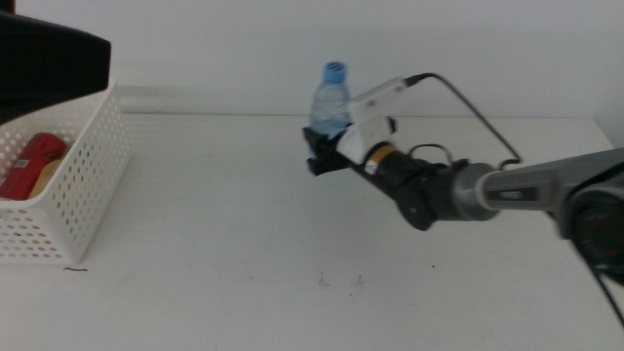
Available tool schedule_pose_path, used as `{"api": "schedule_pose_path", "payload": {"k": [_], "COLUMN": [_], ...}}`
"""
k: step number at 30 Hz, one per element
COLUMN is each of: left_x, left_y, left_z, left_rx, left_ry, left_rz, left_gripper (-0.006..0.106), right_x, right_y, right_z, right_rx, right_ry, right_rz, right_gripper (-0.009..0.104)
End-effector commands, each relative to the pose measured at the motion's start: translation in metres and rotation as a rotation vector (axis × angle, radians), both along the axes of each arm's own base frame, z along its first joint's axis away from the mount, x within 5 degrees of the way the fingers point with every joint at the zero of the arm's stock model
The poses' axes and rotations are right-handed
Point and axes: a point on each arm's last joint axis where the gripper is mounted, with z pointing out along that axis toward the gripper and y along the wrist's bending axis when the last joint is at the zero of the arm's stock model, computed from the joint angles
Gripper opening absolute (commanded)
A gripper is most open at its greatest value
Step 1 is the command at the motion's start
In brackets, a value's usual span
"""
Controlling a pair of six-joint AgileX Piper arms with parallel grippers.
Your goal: Use arms to grab the bottles and put them into the dustbin to the left of the table.
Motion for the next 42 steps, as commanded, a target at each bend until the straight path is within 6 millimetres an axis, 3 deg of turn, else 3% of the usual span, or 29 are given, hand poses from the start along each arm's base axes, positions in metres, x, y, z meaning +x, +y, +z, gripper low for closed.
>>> {"api": "schedule_pose_path", "payload": {"k": [1,6,9,11,16,18,20,22,25,29,31,34,37,42], "left_x": [0.000,0.000,0.000,0.000,0.000,0.000,0.000,0.000,0.000,0.000,0.000,0.000,0.000,0.000], "left_y": [0.000,0.000,0.000,0.000,0.000,0.000,0.000,0.000,0.000,0.000,0.000,0.000,0.000,0.000], "left_z": [0.002,0.002,0.002,0.002,0.002,0.002,0.002,0.002,0.002,0.002,0.002,0.002,0.002,0.002], "left_rx": [-0.011,-0.011,-0.011,-0.011,-0.011,-0.011,-0.011,-0.011,-0.011,-0.011,-0.011,-0.011,-0.011,-0.011], "left_ry": [-0.012,-0.013,-0.013,-0.013,-0.013,-0.013,-0.013,-0.013,-0.013,-0.013,-0.013,-0.013,-0.013,-0.013], "left_rz": [0.000,0.000,0.000,0.000,0.000,0.000,0.000,0.000,0.000,0.000,0.000,0.000,0.000,0.000], "left_gripper": [0.094,0.094,0.094,0.094,0.094,0.094,0.094,0.094,0.094,0.094,0.094,0.094,0.094,0.094], "right_x": [0.010,0.010,0.010,0.009,0.009,0.005,-0.005,-0.024,-0.066,-0.132,-0.168,-0.217,-0.241,-0.250], "right_y": [0.020,0.031,0.030,0.030,0.023,0.012,-0.007,-0.029,-0.064,-0.098,-0.115,-0.139,-0.148,-0.146], "right_z": [0.005,-0.010,-0.015,-0.016,-0.013,-0.002,0.014,0.042,0.103,0.198,0.255,0.313,0.335,0.336], "right_rx": [-0.004,-0.036,-0.065,-0.075,-0.077,-0.063,-0.062,-0.065,-0.086,-0.087,-0.026,0.014,-0.014,-0.045], "right_ry": [-0.042,-0.014,0.026,0.041,0.141,0.232,0.364,0.462,0.499,0.374,0.275,0.212,0.178,0.211], "right_rz": [0.048,0.080,0.074,0.072,0.036,-0.012,-0.086,-0.159,-0.222,-0.221,-0.215,-0.212,-0.173,-0.104], "right_gripper": [-0.003,-0.002,0.007,0.021,0.082,0.093,0.093,0.093,0.093,0.093,0.093,0.093,0.093,0.092]}}
